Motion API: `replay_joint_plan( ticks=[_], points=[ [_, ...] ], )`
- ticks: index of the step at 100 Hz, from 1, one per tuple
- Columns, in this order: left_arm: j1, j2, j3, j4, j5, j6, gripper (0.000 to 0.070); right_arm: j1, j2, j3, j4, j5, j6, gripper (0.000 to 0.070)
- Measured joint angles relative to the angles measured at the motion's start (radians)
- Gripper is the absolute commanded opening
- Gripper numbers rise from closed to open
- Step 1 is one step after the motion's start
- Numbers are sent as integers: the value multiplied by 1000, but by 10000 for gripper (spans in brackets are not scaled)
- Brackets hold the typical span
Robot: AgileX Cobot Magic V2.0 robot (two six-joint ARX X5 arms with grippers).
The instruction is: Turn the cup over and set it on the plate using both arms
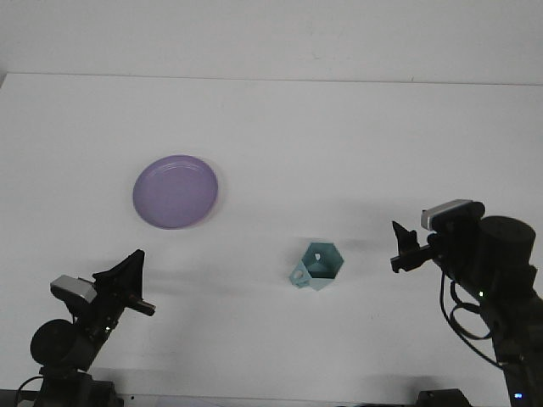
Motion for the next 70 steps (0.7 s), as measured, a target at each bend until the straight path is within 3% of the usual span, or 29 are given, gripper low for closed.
replay_joint_plan(
  ticks=[31, 50, 56, 70],
  points=[
    [-175, 414, 269, -55, 94, -3, 12, -59, -313, -480, 369, 16, 26, 416],
    [-319, 700, 509, -204, 95, 50, 27, -59, -428, -579, 459, 85, 65, 413],
    [-360, 782, 589, -258, 96, 74, 117, -59, -437, -575, 465, 84, 72, 413],
    [-429, 967, 777, -409, 97, 110, 503, -59, -442, -575, 462, 84, 77, 413]
  ],
)
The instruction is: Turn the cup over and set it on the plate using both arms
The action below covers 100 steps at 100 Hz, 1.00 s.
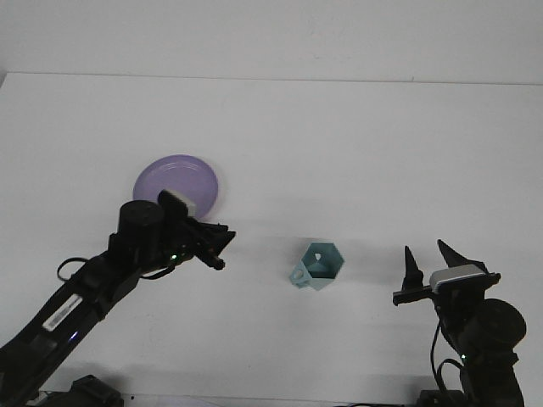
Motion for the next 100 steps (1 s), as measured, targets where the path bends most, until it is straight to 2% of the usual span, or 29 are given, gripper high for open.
replay_joint_plan(
  ticks=[6, 28, 40, 74, 100],
  points=[
    [-22, 76, 84, -72, 0, 8, 551, 0, 5, 0, -2, 0, 0, 413],
    [-99, 322, 412, -382, 0, 85, 548, 0, 5, 0, -1, 0, 3, 413],
    [-140, 431, 548, -485, 0, 109, 548, 0, 5, 0, -1, 0, 11, 413],
    [-242, 653, 686, -525, -1, 124, 546, 0, 5, 0, 0, -1, 27, 413],
    [-289, 753, 690, -447, -22, 123, 546, 0, 5, 0, 2, -1, 29, 413]
  ],
)
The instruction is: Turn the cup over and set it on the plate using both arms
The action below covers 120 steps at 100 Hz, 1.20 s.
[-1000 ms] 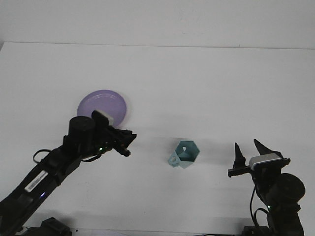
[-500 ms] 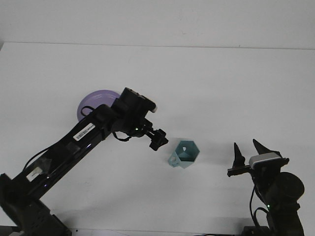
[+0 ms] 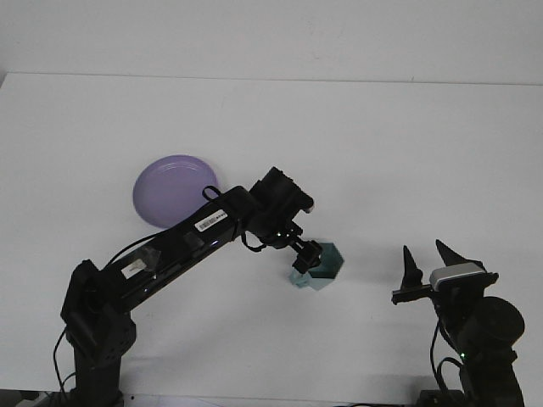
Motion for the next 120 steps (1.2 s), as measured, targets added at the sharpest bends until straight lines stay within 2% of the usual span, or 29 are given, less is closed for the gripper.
replay_joint_plan(
  ticks=[24, 30, 33, 36, 48, 75, 101, 120],
  points=[
    [-18, 67, 0, 26, -11, -11, 543, 0, 0, 0, 1, 0, 5, 413],
    [-19, 76, 0, 31, -13, -13, 518, 0, 0, 0, 1, 0, 5, 413],
    [-19, 79, 0, 35, -13, -16, 473, 0, 0, 0, 1, 0, 5, 413],
    [-19, 80, 0, 36, -13, -18, 400, 0, 0, 0, 1, 0, 6, 413],
    [-20, 80, 0, 42, -13, -19, 0, 0, 0, 0, 1, 0, 6, 413],
    [-20, 80, 2, 40, -17, -22, 13, 0, 0, 0, 1, 0, 6, 413],
    [8, 83, 145, -125, -21, -4, 13, 0, 0, 0, 1, 0, 6, 413],
    [100, 83, 301, -350, -122, 51, 13, 0, 0, 0, 1, 0, 6, 413]
  ],
)
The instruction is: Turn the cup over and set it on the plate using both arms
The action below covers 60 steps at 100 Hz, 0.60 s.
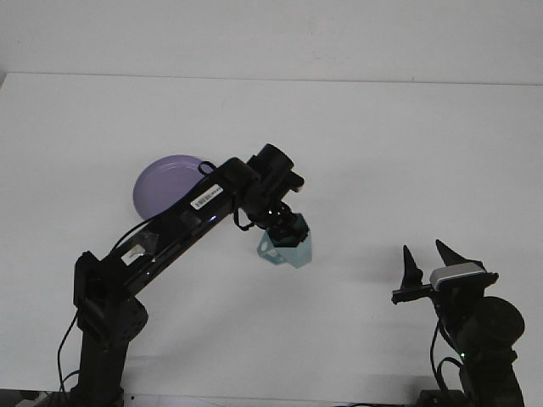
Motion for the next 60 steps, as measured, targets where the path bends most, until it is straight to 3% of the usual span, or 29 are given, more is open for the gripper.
replay_joint_plan(
  ticks=[20, 60],
  points=[
    [146, -22, 104, -139, -70, 25, 13, 0, 0, 0, 0, 0, 0, 413],
    [503, -89, 106, -176, -78, 29, 13, 0, 0, 0, 3, 0, 8, 413]
  ],
)
